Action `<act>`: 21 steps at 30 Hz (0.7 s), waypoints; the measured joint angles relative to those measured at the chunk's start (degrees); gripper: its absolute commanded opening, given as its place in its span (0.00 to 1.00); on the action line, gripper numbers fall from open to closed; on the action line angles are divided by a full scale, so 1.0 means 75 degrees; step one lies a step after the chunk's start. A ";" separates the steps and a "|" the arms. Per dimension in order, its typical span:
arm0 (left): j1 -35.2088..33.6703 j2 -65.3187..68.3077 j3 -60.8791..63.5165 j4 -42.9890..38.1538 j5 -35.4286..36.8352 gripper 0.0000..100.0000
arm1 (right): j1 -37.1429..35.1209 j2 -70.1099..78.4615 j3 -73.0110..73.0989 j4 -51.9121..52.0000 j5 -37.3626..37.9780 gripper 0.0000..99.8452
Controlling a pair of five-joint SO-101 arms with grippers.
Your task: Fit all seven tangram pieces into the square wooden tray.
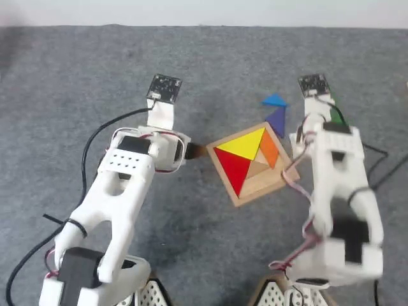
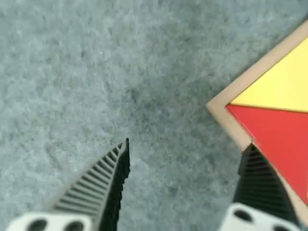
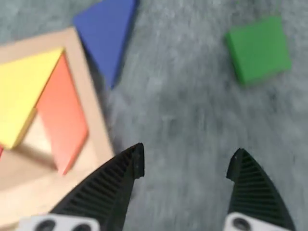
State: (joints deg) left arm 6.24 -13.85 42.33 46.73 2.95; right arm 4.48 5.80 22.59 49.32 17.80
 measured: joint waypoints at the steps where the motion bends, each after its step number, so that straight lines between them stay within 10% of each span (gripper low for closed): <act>1: -0.0012 0.0000 0.0059 -0.0047 0.0023 0.35 | 0.0047 0.0481 -0.0445 0.0129 0.0000 0.30; 21: -0.0375 0.0000 0.0164 -0.0094 0.0070 0.35 | 0.0047 0.3141 -0.3188 0.2485 0.0047 0.30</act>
State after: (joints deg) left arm 3.43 -13.85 43.56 46.02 3.47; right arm 4.84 29.36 -1.32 67.96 18.15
